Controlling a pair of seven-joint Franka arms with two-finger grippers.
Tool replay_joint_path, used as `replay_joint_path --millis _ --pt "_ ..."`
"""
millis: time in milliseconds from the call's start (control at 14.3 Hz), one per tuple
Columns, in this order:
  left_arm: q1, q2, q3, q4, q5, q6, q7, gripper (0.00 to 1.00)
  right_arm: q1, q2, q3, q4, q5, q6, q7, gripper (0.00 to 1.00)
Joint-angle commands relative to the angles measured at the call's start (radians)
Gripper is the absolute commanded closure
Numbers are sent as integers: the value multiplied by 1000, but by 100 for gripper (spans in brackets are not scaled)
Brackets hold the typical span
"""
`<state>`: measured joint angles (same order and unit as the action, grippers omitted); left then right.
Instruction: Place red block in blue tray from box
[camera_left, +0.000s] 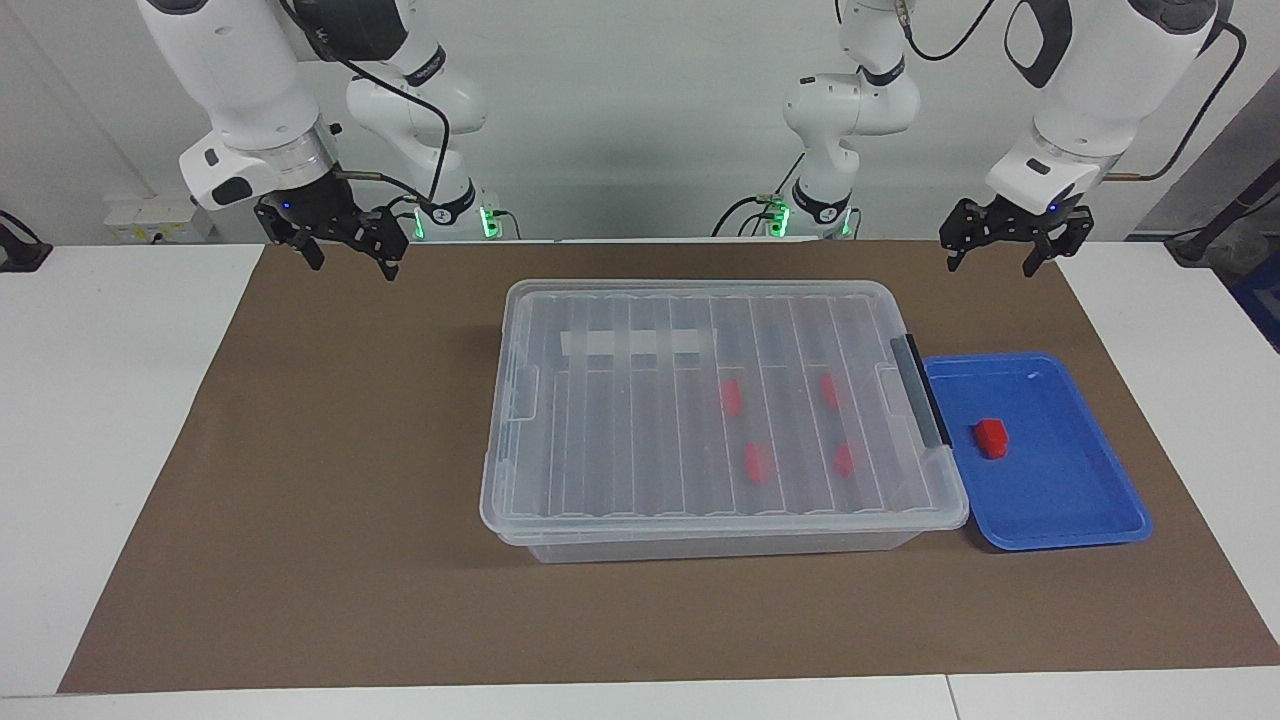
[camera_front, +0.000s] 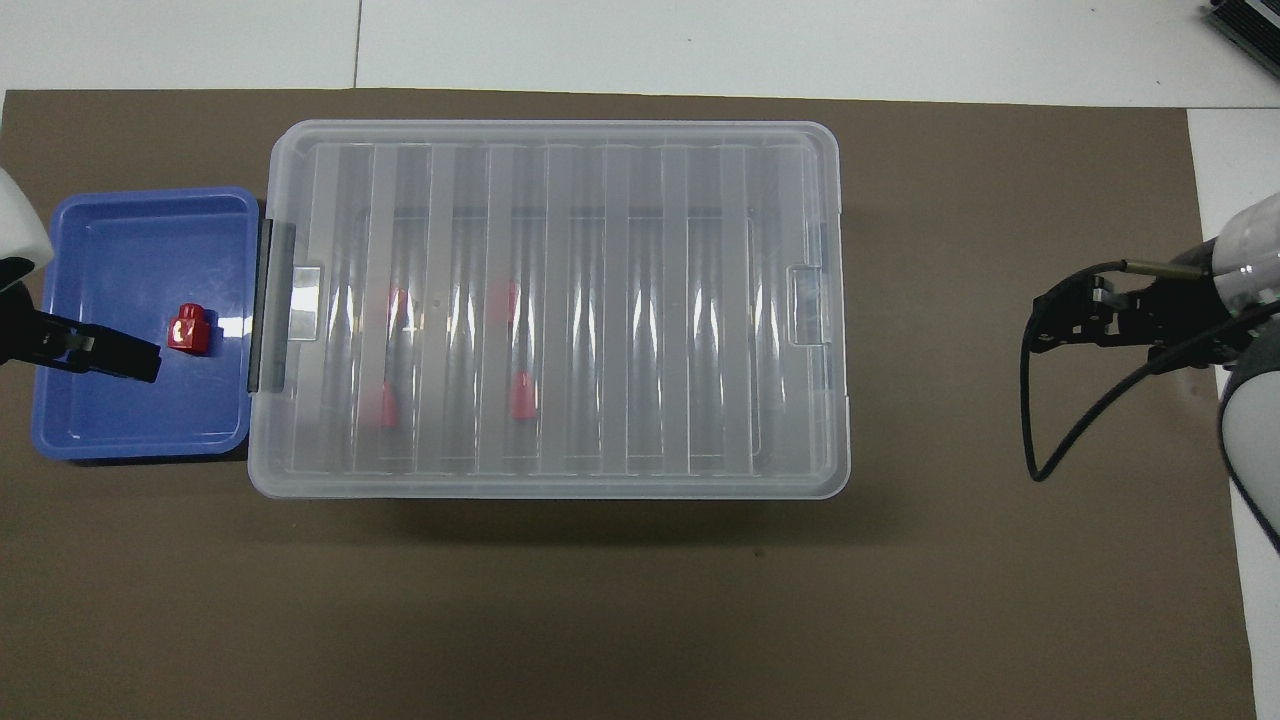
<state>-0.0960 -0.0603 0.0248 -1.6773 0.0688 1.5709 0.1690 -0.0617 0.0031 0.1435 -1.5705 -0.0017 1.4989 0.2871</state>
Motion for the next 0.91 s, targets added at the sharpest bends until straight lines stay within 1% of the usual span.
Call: replay_joint_path --millis 0,70,140,279,419,837 --pt "2 -13 1 -12 -4 -11 -3 0 -1 -35 4 -45 -1 43 7 1" --pt "2 -13 1 -12 -4 -11 -3 0 2 -37 4 -48 -18 46 7 4" --pt "2 -13 1 -12 -4 -11 -3 0 3 -40 7 -51 -36 47 6 5" --pt "2 -13 1 -12 -4 -11 -3 0 5 -38 11 -48 -40 61 4 5" --pt "2 -13 1 -12 -4 -11 -3 0 3 -31 11 -39 -35 63 4 0" --pt "2 -13 1 -12 -4 -11 -3 0 -1 -32 11 -40 -26 58 15 0"
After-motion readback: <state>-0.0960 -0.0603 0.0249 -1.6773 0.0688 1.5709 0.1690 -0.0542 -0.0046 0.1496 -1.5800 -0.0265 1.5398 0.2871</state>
